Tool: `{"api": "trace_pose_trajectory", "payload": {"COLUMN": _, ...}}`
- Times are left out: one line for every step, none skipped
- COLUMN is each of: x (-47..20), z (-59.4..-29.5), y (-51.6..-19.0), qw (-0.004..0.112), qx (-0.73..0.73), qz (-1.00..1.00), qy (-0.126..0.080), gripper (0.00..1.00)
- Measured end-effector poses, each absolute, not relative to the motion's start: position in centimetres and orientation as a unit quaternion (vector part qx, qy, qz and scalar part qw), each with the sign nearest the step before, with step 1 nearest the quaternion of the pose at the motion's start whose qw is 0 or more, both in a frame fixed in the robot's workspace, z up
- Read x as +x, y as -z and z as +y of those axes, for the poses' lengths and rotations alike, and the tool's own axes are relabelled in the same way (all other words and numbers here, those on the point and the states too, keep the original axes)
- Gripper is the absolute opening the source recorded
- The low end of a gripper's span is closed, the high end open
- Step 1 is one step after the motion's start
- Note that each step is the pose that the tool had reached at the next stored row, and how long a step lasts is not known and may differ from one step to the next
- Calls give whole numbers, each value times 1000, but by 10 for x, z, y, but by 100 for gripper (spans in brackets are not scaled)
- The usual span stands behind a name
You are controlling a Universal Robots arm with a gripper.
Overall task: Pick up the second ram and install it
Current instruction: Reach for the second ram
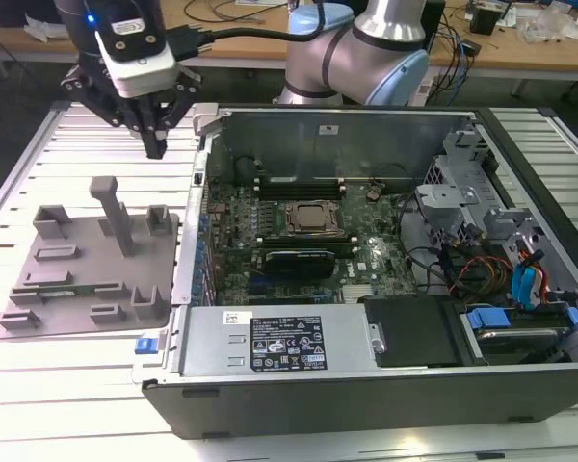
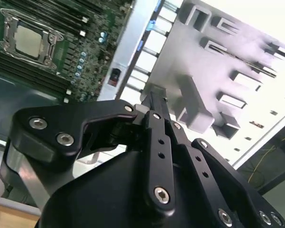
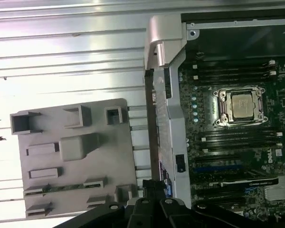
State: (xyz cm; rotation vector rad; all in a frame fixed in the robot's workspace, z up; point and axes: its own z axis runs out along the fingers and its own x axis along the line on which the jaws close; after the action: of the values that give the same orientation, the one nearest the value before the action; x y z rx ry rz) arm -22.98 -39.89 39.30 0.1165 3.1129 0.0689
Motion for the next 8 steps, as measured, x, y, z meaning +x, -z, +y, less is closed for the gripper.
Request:
{"api": "trace_pose_trajectory", "payload": {"x": -233, "z": -399, "y": -393, "qw": 13, "qx": 37, "qz": 999, "qy": -22, "gripper": 8}}
{"api": "trace_pose_trajectory", "payload": {"x": -236, "z": -399, "y": -393, "qw": 13, "qx": 37, "qz": 999, "qy": -22, "gripper": 8}}
{"api": "trace_pose_trajectory", "payload": {"x": -239, "z": -399, "y": -393, "qw": 13, "qx": 37, "qz": 999, "qy": -22, "gripper": 8}}
{"api": "trace_pose_trajectory", "payload": {"x": -241, "z": -399, "y": -393, "qw": 13, "qx": 37, "qz": 999, "qy": -22, "gripper": 8}}
{"api": "trace_pose_trajectory", "payload": {"x": -244, "z": -399, "y": -393, "qw": 13, "qx": 37, "qz": 999, "qy": -22, "gripper": 8}}
{"api": "trace_pose_trajectory", "payload": {"x": -248, "z": -399, "y": -393, "qw": 13, "qx": 37, "qz": 999, "qy": -22, "gripper": 8}}
{"api": "trace_pose_trajectory", "payload": {"x": -252, "z": -399, "y": -393, "qw": 13, "qx": 37, "qz": 999, "qy": -22, "gripper": 8}}
{"api": "trace_pose_trajectory", "payload": {"x": -256, "z": -399, "y": -393, "qw": 13, "qx": 37, "qz": 999, "qy": -22, "gripper": 8}}
